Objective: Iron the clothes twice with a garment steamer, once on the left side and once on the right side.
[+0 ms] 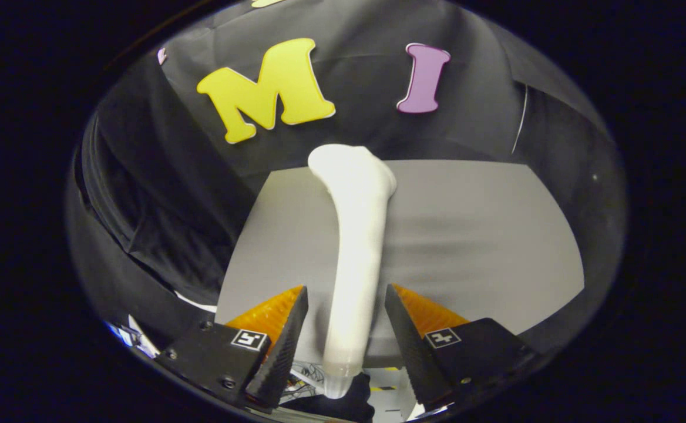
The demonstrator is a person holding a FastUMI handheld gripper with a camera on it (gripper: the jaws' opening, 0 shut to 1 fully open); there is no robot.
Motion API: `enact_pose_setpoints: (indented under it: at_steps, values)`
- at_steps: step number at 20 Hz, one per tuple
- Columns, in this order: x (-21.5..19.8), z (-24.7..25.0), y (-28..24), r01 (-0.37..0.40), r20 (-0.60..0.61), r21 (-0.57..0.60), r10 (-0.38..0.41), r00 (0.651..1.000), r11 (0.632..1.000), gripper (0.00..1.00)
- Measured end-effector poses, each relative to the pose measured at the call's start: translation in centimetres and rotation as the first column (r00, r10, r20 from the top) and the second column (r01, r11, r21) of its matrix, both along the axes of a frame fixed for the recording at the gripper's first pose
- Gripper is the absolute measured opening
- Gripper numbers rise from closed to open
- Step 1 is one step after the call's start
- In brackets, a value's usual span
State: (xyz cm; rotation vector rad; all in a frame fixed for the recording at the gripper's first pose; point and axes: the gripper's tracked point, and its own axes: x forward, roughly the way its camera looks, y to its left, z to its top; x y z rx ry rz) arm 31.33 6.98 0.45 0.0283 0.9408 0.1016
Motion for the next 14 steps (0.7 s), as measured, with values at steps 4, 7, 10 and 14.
enact_pose_setpoints:
  at_steps: [4, 7, 10, 14]
  values:
    - [0.1, -0.5, -0.9, 0.014, -0.016, -0.082, -0.016, 1.0, 0.997, 0.73]
    - [0.3, -0.6, -1.6, 0.031, -0.003, -0.146, -0.031, 1.0, 0.989, 0.54]
    - [0.5, -0.6, -1.4, 0.073, 0.024, -0.126, -0.071, 0.997, 0.989, 0.41]
    - [-0.6, -0.5, 0.3, 0.133, 0.049, -0.033, -0.131, 0.99, 0.991, 0.34]
